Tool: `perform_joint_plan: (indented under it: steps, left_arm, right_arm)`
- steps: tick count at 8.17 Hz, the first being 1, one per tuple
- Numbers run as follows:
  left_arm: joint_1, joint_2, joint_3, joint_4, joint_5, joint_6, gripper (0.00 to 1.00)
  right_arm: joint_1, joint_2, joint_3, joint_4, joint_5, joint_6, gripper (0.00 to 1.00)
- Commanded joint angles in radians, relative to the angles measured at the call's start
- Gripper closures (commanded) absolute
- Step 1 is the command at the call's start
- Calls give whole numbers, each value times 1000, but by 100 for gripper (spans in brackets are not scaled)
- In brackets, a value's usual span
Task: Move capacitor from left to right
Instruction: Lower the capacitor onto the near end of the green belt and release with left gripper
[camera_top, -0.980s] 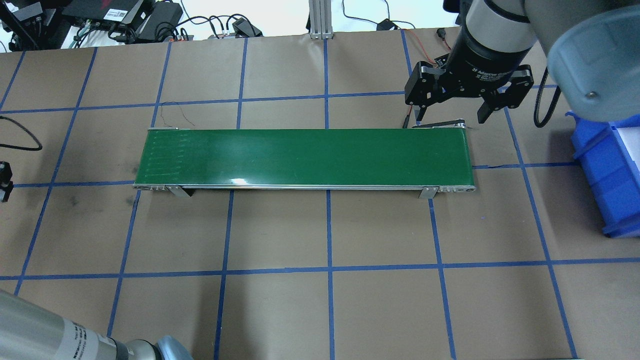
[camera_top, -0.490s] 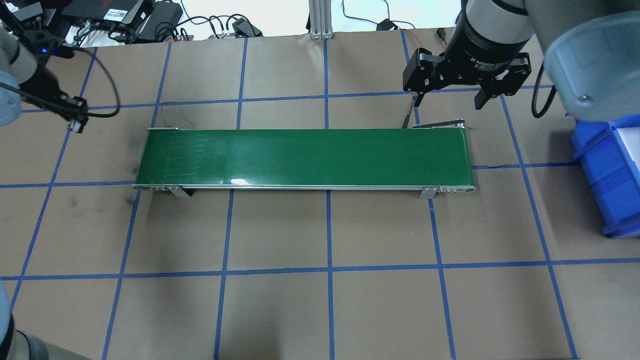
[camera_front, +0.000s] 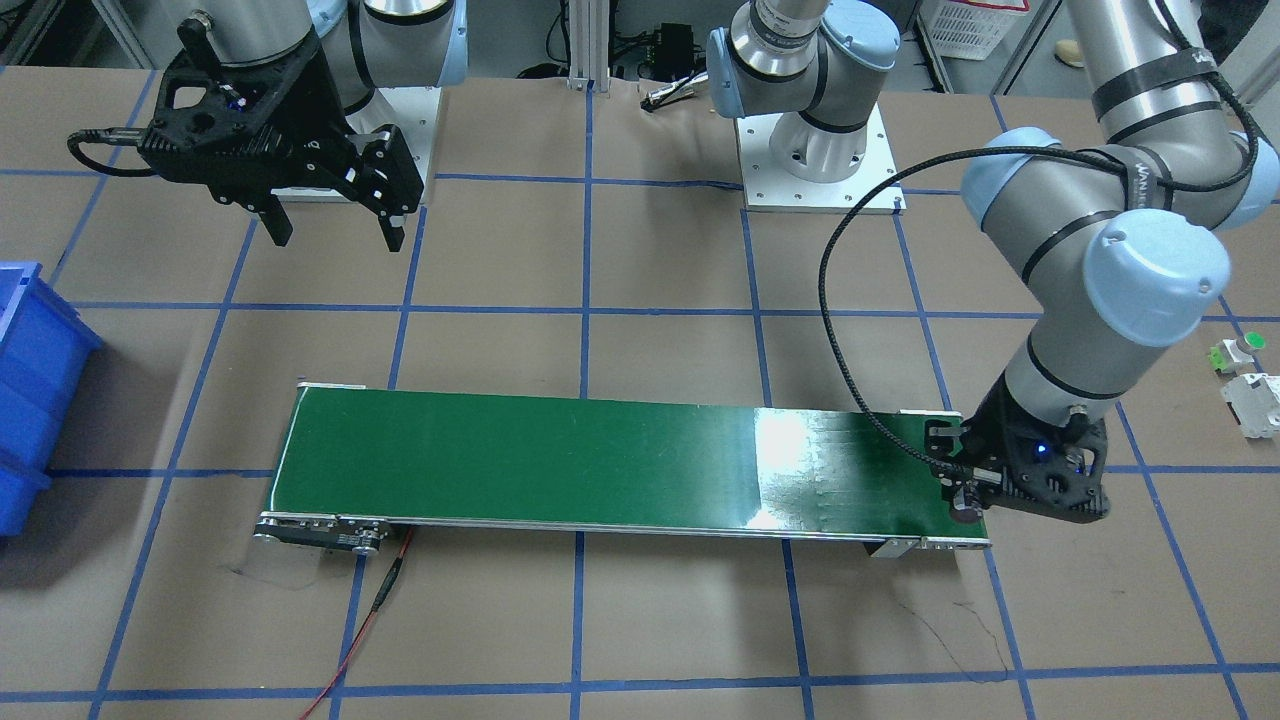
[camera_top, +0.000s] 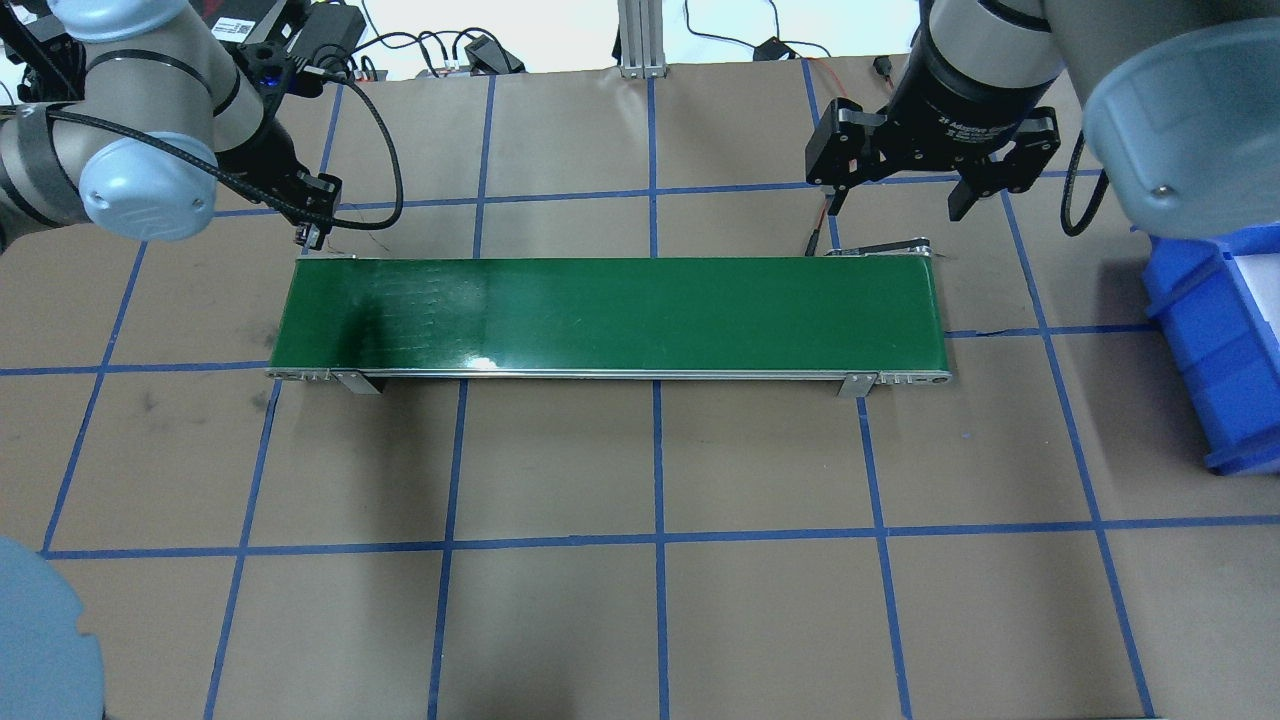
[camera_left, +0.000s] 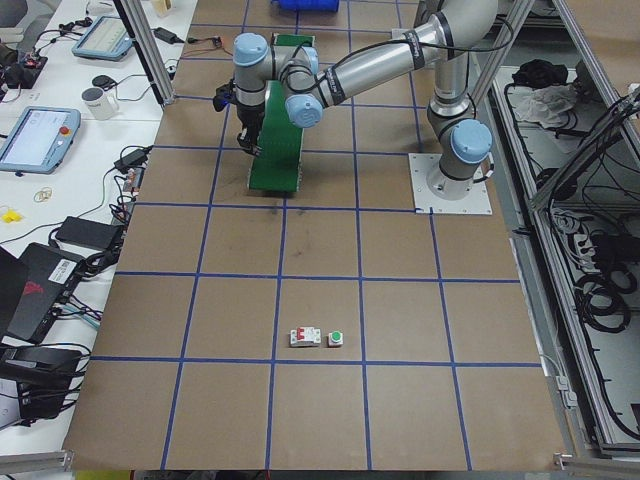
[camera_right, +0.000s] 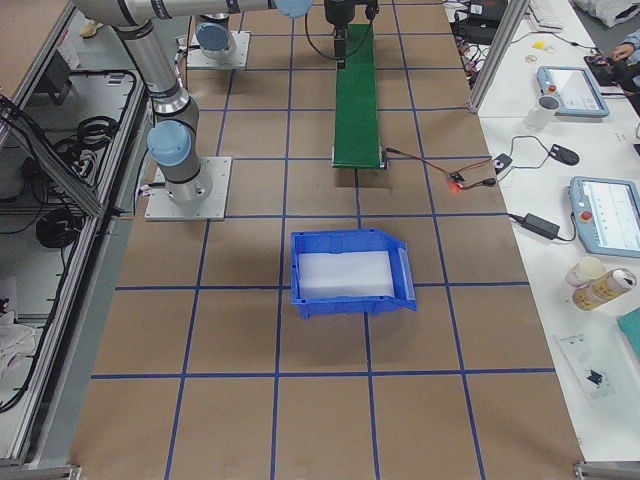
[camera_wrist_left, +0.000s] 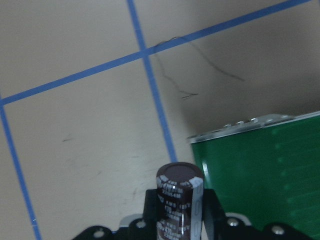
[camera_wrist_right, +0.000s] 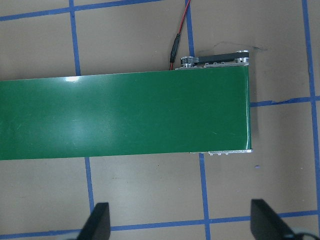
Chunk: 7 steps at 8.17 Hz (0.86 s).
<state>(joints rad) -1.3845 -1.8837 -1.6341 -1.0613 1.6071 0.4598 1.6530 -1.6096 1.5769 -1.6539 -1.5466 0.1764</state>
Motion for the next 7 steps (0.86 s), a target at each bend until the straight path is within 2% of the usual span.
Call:
perform_joint_plan:
  steps: [1, 5, 7]
  left_arm:
    - [-27, -38, -3, -14, 8, -49, 100]
    - [73, -101, -1, -57, 26, -47, 100]
    - [71, -94, -3, -219, 25, -169, 100]
  right_arm:
    - [1, 0, 0, -1, 0, 0, 0]
    - [-1, 2, 0, -3, 0, 0, 0]
    - [1, 2, 0, -3, 0, 0, 0]
